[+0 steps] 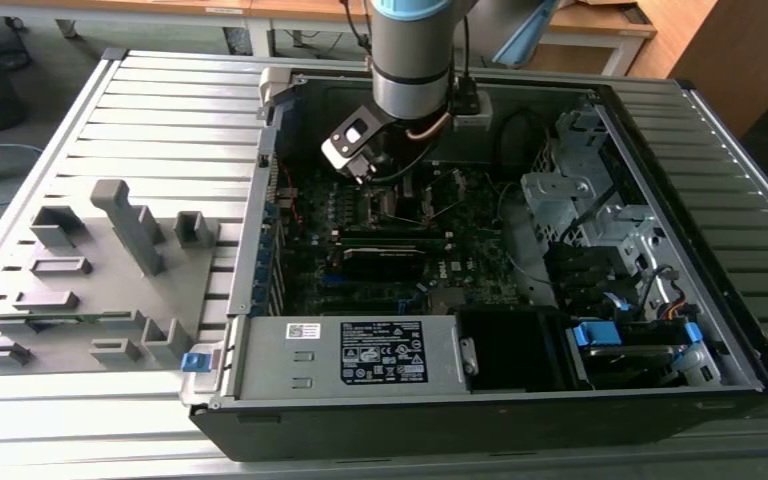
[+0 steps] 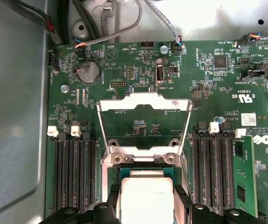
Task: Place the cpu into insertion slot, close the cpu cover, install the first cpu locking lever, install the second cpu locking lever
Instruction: 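Place the cpu into insertion slot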
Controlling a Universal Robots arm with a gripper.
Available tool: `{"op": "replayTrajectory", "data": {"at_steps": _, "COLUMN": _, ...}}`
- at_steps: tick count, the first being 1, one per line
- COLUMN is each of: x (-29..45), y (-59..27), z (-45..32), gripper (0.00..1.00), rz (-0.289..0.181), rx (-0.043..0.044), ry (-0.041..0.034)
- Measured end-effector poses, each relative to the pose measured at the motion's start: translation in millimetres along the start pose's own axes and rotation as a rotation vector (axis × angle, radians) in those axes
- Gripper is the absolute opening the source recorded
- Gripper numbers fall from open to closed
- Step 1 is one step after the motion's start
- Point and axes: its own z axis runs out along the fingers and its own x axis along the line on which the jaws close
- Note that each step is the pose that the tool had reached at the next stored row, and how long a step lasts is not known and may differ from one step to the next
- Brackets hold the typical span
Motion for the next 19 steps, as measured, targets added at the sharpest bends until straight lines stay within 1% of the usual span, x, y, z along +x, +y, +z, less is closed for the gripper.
{"op": "replayTrajectory", "data": {"at_steps": 5, "x": 0.1, "y": -0.8, "z": 1.0, "gripper": 0.54, "rz": 0.0, "rx": 0.0, "ry": 0.0}}
{"op": "replayTrajectory", "data": {"at_steps": 14, "x": 3.1, "y": -1.1, "z": 2.9, "gripper": 0.54, "rz": 0.0, "rx": 0.0001, "ry": -0.0001}}
{"op": "replayTrajectory", "data": {"at_steps": 19, "x": 3.5, "y": -1.1, "z": 3.7, "gripper": 0.54, "rz": 0.0, "rx": 0.0, "ry": 0.0}}
